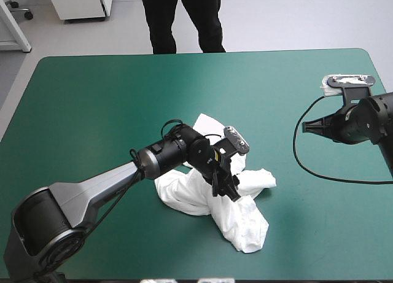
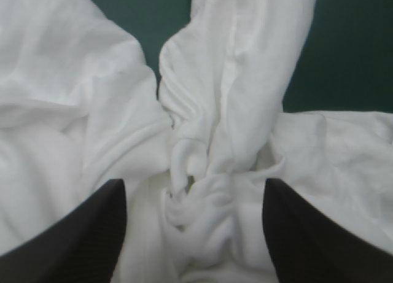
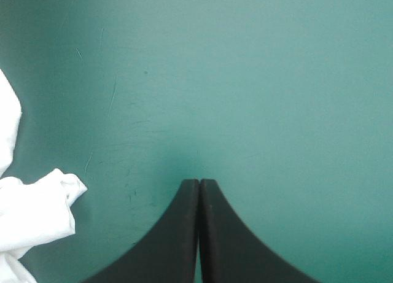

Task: Fold the cloth

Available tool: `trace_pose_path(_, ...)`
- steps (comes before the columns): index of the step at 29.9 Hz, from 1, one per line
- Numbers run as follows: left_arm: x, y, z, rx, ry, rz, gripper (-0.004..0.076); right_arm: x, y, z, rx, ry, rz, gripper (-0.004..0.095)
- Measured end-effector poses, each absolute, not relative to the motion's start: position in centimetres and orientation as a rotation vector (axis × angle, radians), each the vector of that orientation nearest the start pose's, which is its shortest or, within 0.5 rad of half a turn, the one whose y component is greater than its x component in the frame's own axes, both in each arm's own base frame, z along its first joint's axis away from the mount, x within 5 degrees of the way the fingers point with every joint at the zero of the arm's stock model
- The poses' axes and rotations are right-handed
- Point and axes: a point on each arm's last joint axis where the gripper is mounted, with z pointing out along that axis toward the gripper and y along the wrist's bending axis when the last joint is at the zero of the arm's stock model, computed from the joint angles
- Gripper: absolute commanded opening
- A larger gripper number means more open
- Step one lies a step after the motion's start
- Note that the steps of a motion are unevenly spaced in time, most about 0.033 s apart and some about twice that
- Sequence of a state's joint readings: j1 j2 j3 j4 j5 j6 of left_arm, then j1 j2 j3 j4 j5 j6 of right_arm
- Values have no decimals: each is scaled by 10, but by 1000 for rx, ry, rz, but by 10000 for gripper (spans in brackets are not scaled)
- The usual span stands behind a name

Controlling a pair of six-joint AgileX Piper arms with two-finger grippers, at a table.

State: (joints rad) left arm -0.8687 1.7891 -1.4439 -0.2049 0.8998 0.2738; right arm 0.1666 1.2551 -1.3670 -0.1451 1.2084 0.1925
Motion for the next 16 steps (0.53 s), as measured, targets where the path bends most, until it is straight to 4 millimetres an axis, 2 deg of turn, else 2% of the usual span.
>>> trace_pose_path(2,243,-297,279,1344,2414,-414,403,237,27,398,18,2568,-59,0)
trace_pose_path(5,253,-277,298,1265,2446,-381,401,236,27,398,19,2575,-61,0)
trace_pose_path(11,273,-208,323,1047,2610,-140,402,236,27,398,19,2578,-62,0)
trace_pose_path(16,283,-171,336,890,2667,-70,402,237,28,398,19,2572,-55,0)
